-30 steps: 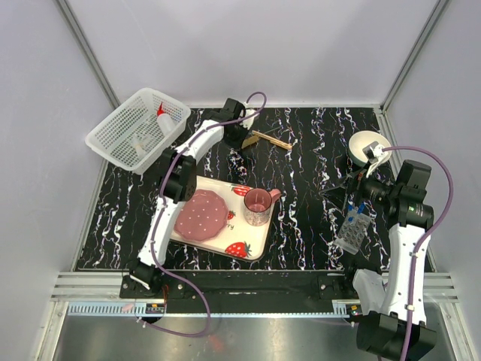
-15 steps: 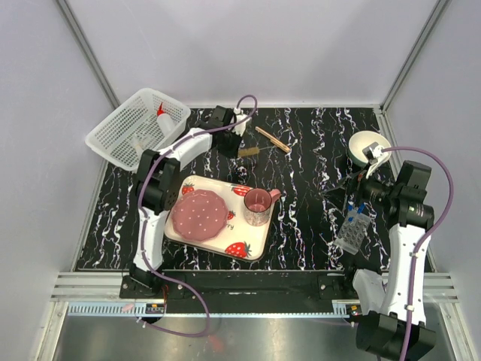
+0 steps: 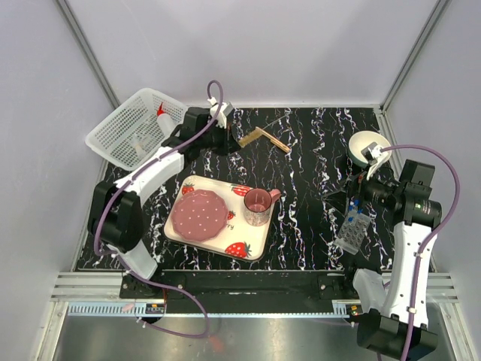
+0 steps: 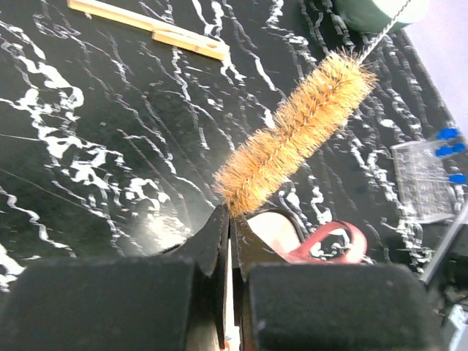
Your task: Organize the chemistry lab equipment
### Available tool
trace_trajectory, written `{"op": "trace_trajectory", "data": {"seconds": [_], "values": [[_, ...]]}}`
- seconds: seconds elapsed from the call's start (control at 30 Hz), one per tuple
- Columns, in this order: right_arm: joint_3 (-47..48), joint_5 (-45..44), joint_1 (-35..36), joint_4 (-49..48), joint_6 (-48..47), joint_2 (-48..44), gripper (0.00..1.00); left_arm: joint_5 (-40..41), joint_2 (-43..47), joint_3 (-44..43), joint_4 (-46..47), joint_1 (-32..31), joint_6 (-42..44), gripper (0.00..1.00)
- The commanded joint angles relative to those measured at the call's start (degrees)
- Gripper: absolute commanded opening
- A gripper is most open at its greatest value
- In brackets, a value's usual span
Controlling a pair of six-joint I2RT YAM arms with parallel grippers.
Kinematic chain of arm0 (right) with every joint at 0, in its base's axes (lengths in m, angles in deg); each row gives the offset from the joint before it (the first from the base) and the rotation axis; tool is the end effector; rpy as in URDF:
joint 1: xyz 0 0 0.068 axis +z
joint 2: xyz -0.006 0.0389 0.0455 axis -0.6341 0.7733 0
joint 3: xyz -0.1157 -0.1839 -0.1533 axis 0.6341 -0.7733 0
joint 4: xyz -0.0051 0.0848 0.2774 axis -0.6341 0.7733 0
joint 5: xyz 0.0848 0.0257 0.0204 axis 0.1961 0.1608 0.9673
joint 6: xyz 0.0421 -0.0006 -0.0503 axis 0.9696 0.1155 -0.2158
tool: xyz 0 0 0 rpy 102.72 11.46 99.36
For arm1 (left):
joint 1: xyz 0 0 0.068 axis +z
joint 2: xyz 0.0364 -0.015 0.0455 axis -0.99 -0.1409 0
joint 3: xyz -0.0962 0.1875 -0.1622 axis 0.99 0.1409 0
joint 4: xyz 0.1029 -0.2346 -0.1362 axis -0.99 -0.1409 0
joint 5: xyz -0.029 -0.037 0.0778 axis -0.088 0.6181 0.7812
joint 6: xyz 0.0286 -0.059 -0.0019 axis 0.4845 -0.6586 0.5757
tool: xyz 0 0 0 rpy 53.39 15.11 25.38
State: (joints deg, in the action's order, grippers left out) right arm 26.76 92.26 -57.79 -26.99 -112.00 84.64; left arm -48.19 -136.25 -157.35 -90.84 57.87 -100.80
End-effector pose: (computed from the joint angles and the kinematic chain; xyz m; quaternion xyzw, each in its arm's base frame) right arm 0.1842 -0.0141 0.3386 -0.2422 0.7854 0.3091 0.4784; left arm 0.3876 -0.1970 0.2678 0.1951 0.8338 -0.3313 0.3962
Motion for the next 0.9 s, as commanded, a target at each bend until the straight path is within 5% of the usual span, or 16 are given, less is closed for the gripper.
{"op": "trace_trajectory", "data": {"seconds": [0.0,0.43,0.73,0.87], "values": [[3.5,0.8,-0.2,3.6,-2.3,-1.1,1.0,-7.2,5.9,5.5,10.8,0.1,-10.7,0.0],[5.7,7.5,-0.1,5.3,-2.7,-1.1,1.0,-12.9,17.6,17.3,36.4,-2.6,-37.5,0.0],[8.6,17.1,-0.1,4.5,-3.3,0.8,1.0,-5.4,18.5,24.2,56.4,-13.5,-55.1,0.0],[9.0,21.0,-0.1,-3.5,2.5,0.8,1.0,-1.5,16.0,24.6,63.1,-19.4,-60.4,0.0]]}}
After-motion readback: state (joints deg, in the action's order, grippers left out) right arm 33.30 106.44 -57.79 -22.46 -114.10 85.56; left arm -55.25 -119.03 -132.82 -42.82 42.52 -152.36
